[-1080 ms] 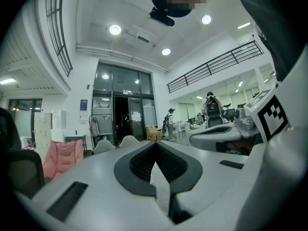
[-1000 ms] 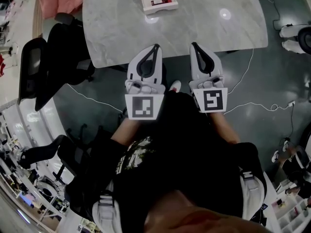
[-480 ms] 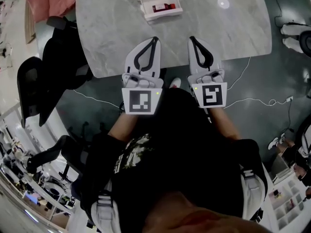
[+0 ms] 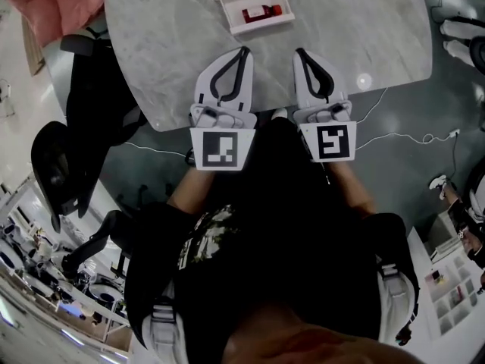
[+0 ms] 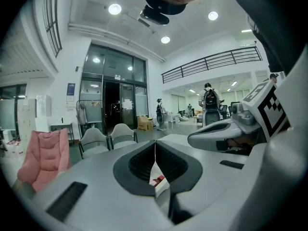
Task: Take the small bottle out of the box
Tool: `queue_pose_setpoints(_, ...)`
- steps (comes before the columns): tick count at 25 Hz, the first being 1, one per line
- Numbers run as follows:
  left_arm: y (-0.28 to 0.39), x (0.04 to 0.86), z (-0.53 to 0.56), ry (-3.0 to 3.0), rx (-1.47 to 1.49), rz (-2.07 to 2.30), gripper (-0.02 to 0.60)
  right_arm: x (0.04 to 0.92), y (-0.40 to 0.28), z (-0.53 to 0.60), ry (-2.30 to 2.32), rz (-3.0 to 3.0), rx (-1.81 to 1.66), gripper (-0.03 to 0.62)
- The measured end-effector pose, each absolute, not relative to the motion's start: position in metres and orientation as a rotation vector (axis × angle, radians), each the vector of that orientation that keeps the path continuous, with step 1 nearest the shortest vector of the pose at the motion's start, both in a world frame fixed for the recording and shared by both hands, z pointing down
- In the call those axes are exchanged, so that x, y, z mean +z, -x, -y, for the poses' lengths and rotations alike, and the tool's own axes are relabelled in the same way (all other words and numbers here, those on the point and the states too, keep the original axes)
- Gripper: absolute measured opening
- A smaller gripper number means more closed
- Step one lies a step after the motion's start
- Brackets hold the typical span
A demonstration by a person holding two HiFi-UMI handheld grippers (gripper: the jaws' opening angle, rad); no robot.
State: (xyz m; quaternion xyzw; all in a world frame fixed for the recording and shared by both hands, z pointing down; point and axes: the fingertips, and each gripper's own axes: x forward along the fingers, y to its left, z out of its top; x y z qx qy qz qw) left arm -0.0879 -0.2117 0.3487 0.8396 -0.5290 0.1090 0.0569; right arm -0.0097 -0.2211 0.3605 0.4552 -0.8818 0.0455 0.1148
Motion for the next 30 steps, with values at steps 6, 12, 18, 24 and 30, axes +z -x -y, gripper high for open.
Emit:
queue_pose_setpoints(6, 0.094, 0.373, 0.244, -2.612, 0.397, 1.517, 0.012, 0.392, 0.018, 0.246, -1.363, 2.528, 0.192, -0.005)
queue_pose_setpoints(12, 0.083, 0.398, 0.260, -2.597, 0.494, 1.466, 0.014, 0.411, 0.012, 0.263, -1.367, 2.512, 0.249, -0.005)
queue_pose_setpoints(18, 0.074, 0.439, 0.278, -2.548, 0.619, 1.446, 0.018, 0.442, 0.006, 0.278, -1.254, 2.520, 0.265, -0.005)
queue_pose_setpoints(24, 0.067, 0.462, 0.300, -2.515, 0.694, 1.478, 0.089, 0.465, -0.003, 0.295, -1.179, 2.524, 0.298, -0.005)
queue_pose_setpoints(30, 0.063, 0.496, 0.319, -2.579, 0.941, 1.287, 0.103, 0.478, -0.003, 0.305, -1.118, 2.516, 0.317, -0.005)
